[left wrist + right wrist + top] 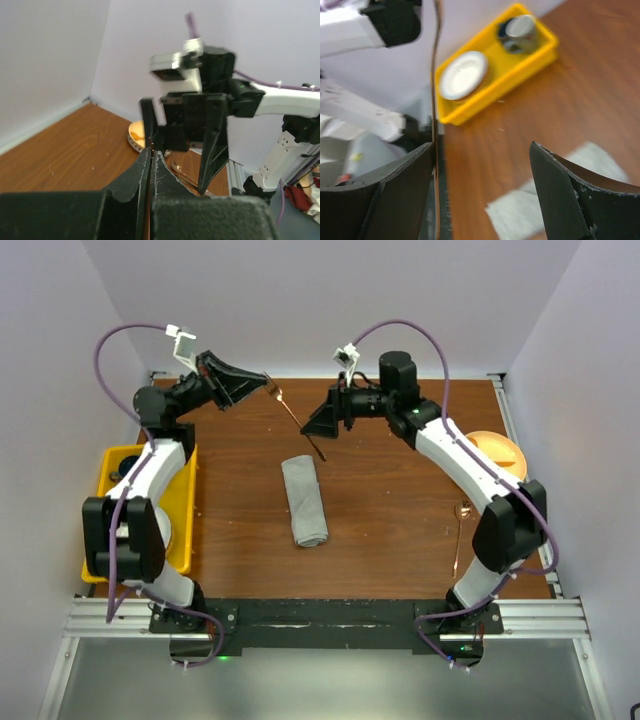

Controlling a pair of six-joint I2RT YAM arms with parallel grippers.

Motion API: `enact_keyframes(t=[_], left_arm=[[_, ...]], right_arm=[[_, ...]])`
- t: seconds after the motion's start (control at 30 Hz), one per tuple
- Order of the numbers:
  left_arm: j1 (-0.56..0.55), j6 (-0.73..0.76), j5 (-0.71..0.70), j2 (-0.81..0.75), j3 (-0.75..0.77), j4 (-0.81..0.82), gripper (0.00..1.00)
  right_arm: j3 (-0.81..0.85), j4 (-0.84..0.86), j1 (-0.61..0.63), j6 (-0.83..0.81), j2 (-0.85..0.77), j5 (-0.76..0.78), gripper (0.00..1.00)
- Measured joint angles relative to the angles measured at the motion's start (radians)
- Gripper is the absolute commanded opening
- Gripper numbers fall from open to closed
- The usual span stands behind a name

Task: Fold the napkin into a case and place the utensils inside
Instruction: Pass from the right arm to the left, then insert the fork into the folded napkin.

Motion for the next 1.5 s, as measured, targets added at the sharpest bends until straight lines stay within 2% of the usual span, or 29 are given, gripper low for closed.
enact_keyframes(t=[0.03,0.07,0.2,0.4,0.53,0.77,0.97,1.27,1.5], left_arm=[[0.000,0.008,0.011,0.030,0.008,-0.029,0.00],[0.000,0.013,0.024,0.057,0.014,-0.051,0.00],[0.012,0.075,0.076,0.154,0.041,-0.175,0.00],[0.028,0.324,0.088,0.259,0.142,-0.496,0.00],[0.028,0.473,0.094,0.333,0.209,-0.668,0.00],[0.028,0.726,0.080,0.491,0.352,-0.998,0.00],[0.027,0.869,0.062,0.581,0.422,-1.195,0.00],[0.014,1.010,0.037,0.630,0.440,-1.367,0.00],[-0.023,1.052,0.037,0.639,0.440,-1.407,0.00]], right_arm=[[-0.013,-0.041,-0.007,-0.067,-0.023,0.035,0.74],[-0.042,-0.081,-0.011,-0.145,-0.061,0.085,0.67],[-0.158,-0.186,-0.006,-0.386,-0.187,0.186,0.59],[-0.290,-0.308,0.048,-0.663,-0.252,0.283,0.44],[-0.364,-0.332,0.143,-0.802,-0.252,0.352,0.36],[-0.471,-0.298,0.286,-0.948,-0.253,0.426,0.30],[-0.513,-0.223,0.359,-1.054,-0.201,0.450,0.26],[-0.602,-0.154,0.394,-1.196,-0.127,0.451,0.21],[-0.623,-0.121,0.396,-1.283,-0.098,0.444,0.19]])
